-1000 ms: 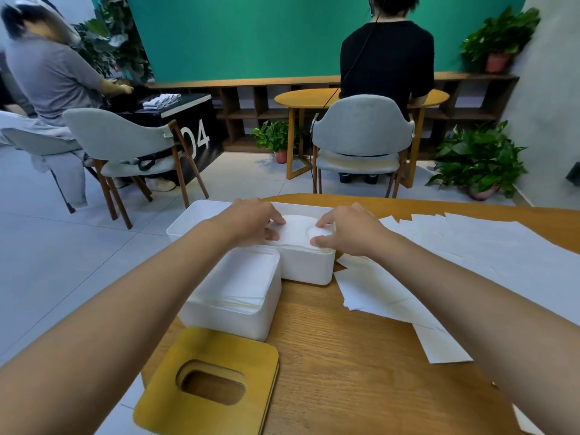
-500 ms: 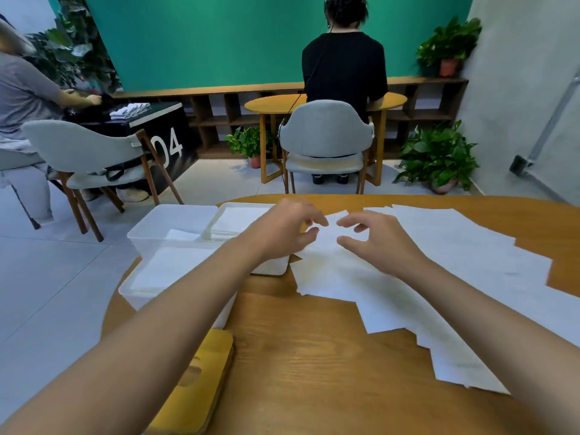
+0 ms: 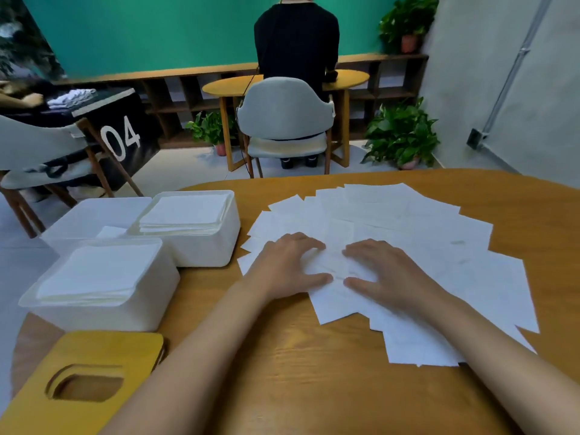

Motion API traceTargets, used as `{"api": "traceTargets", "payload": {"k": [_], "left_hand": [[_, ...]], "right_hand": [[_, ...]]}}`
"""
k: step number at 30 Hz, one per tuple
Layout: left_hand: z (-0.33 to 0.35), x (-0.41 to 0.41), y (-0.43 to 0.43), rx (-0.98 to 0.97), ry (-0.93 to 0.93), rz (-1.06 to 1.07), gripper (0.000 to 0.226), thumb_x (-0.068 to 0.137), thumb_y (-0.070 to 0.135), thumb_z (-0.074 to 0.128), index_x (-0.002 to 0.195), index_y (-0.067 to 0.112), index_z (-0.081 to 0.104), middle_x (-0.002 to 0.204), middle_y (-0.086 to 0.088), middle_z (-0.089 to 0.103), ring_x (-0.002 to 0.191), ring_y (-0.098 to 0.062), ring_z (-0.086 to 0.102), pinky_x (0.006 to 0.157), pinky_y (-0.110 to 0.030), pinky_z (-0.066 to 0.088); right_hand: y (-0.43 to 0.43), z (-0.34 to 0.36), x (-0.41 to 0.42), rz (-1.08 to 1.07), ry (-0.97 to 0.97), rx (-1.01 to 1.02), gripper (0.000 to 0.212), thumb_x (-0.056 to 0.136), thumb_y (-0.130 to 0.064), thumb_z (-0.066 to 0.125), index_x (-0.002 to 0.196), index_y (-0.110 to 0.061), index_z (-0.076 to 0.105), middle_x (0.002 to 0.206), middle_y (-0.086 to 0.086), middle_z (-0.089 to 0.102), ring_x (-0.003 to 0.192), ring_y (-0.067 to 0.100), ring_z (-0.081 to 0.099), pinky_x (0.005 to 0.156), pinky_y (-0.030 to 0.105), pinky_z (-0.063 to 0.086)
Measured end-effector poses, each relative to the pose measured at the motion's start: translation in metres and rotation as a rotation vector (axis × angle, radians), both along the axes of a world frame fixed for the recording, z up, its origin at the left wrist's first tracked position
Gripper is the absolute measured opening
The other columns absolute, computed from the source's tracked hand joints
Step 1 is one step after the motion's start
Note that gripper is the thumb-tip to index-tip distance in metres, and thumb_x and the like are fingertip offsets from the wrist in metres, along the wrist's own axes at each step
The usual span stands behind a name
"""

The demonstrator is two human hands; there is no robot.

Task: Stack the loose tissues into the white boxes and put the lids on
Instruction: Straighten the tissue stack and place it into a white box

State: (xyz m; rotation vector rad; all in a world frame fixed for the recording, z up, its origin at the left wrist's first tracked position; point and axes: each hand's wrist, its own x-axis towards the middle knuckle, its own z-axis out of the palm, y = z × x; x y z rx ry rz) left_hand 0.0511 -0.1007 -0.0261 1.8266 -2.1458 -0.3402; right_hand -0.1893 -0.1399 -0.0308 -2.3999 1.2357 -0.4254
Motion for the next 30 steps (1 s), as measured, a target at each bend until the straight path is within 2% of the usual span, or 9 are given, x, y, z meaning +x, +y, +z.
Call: {"api": "traceTargets", "payload": {"k": [3,6,9,13,18,23,26,28,30], "left_hand": [[-0.001,-0.007,-0.002,-0.098,-0.091,0.006,0.068,0.083,0.075,0.067,0.142,0.043,0.056,0.129,0.015,0.059,0.125,-0.012,0.049,0.105,-0.041,0.039],[-0.007,-0.015,-0.005,-0.203,-0.1,-0.002,0.058,0.084,0.072,0.067,0.134,0.042,0.063,0.116,0.015,0.061,0.115,-0.012,0.054,0.097,-0.036,0.035],[-0.022,-0.016,-0.004,-0.303,0.033,-0.071,0.044,0.086,0.061,0.069,0.122,0.036,0.073,0.117,0.013,0.063,0.113,-0.012,0.057,0.093,-0.035,0.039],[-0.025,-0.011,-0.007,-0.379,0.138,-0.174,0.029,0.085,0.044,0.083,0.11,0.031,0.08,0.122,0.011,0.066,0.113,-0.01,0.059,0.092,-0.038,0.048],[-0.027,-0.009,-0.006,-0.37,0.141,-0.255,0.013,0.088,0.037,0.08,0.097,0.028,0.084,0.121,0.012,0.068,0.111,-0.009,0.059,0.088,-0.04,0.052],[-0.026,-0.019,-0.004,-0.441,0.069,-0.265,0.011,0.092,0.026,0.07,0.092,0.018,0.077,0.112,0.006,0.072,0.104,-0.015,0.063,0.08,-0.041,0.053],[-0.019,-0.018,0.004,-0.425,0.172,-0.2,0.014,0.097,0.03,0.062,0.103,0.019,0.069,0.106,0.01,0.071,0.1,-0.011,0.066,0.086,-0.037,0.051],[-0.012,-0.019,0.009,-0.434,0.258,-0.144,0.016,0.1,0.035,0.056,0.106,0.022,0.064,0.103,0.014,0.071,0.095,-0.008,0.065,0.083,-0.034,0.05],[-0.005,-0.023,0.011,-0.47,0.331,-0.134,0.016,0.101,0.035,0.053,0.105,0.021,0.06,0.098,0.016,0.068,0.088,-0.01,0.064,0.078,-0.034,0.052]], "right_hand": [[-0.005,0.004,-0.008,0.014,0.001,0.033,0.062,0.089,-0.047,0.077,0.145,-0.04,0.053,0.137,-0.026,0.049,0.128,0.0,0.041,0.099,0.018,0.03],[-0.008,0.005,-0.007,0.016,0.01,0.013,0.065,0.084,-0.051,0.078,0.143,-0.041,0.053,0.131,-0.026,0.052,0.126,0.0,0.043,0.102,0.024,0.037],[-0.007,0.001,-0.004,0.012,-0.003,-0.05,0.06,0.084,-0.055,0.076,0.139,-0.038,0.059,0.129,-0.024,0.055,0.124,0.0,0.045,0.099,0.025,0.039],[-0.005,-0.007,-0.005,0.002,-0.048,-0.127,0.052,0.084,-0.058,0.074,0.131,-0.037,0.066,0.125,-0.026,0.061,0.121,0.001,0.051,0.097,0.03,0.046],[-0.002,-0.012,-0.007,-0.015,-0.043,-0.188,0.053,0.081,-0.061,0.064,0.127,-0.036,0.069,0.125,-0.024,0.066,0.12,0.004,0.057,0.092,0.028,0.046],[-0.002,-0.011,-0.005,-0.005,-0.05,-0.204,0.057,0.081,-0.065,0.06,0.129,-0.035,0.068,0.126,-0.024,0.065,0.119,0.006,0.058,0.092,0.033,0.052],[-0.002,-0.013,-0.008,0.008,-0.079,-0.202,0.062,0.08,-0.069,0.061,0.133,-0.036,0.065,0.132,-0.025,0.06,0.123,0.002,0.055,0.093,0.034,0.051],[-0.002,-0.012,-0.008,0.015,-0.139,-0.227,0.063,0.08,-0.069,0.065,0.133,-0.034,0.066,0.134,-0.024,0.058,0.126,0.001,0.054,0.095,0.03,0.05],[-0.001,-0.011,-0.004,0.021,-0.289,-0.27,0.053,0.083,-0.06,0.076,0.125,-0.028,0.072,0.13,-0.017,0.063,0.125,0.003,0.057,0.098,0.028,0.05]]}}
